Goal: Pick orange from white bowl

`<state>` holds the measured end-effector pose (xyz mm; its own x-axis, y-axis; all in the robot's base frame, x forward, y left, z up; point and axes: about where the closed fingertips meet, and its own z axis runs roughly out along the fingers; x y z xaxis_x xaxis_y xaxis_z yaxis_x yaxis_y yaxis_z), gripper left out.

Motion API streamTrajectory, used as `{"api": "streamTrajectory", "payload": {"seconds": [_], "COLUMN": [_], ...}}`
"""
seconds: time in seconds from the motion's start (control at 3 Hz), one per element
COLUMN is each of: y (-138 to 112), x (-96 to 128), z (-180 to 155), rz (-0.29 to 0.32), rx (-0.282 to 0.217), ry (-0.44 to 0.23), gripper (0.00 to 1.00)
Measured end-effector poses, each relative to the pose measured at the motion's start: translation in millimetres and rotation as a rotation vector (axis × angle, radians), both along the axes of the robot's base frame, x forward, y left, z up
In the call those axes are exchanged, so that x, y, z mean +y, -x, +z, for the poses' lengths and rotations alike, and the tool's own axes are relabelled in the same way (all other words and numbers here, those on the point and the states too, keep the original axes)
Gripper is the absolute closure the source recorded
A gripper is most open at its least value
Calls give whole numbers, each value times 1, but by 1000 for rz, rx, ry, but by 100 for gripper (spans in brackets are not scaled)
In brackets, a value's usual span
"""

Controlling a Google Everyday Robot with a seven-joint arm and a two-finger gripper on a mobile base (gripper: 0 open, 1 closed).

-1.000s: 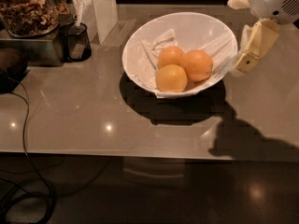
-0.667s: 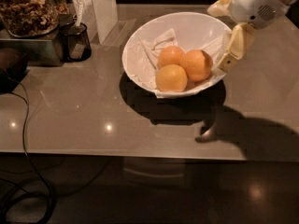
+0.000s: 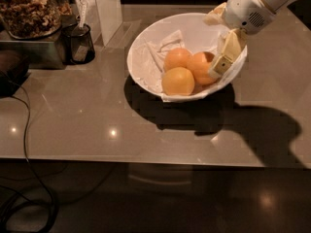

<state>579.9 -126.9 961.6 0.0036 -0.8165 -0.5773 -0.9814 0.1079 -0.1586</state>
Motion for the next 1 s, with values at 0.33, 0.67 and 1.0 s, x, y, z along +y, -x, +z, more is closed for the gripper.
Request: {"api": "streamTrajectory", "payload": {"seconds": [0.33, 0.67, 1.0], "y": [-7, -17, -18], "x": [4, 12, 13], "z": [-11, -41, -43], "rz": [-2, 9, 11], "rx": [21, 105, 109], "ry": [-17, -1, 0], "gripper": [0, 0, 0]}}
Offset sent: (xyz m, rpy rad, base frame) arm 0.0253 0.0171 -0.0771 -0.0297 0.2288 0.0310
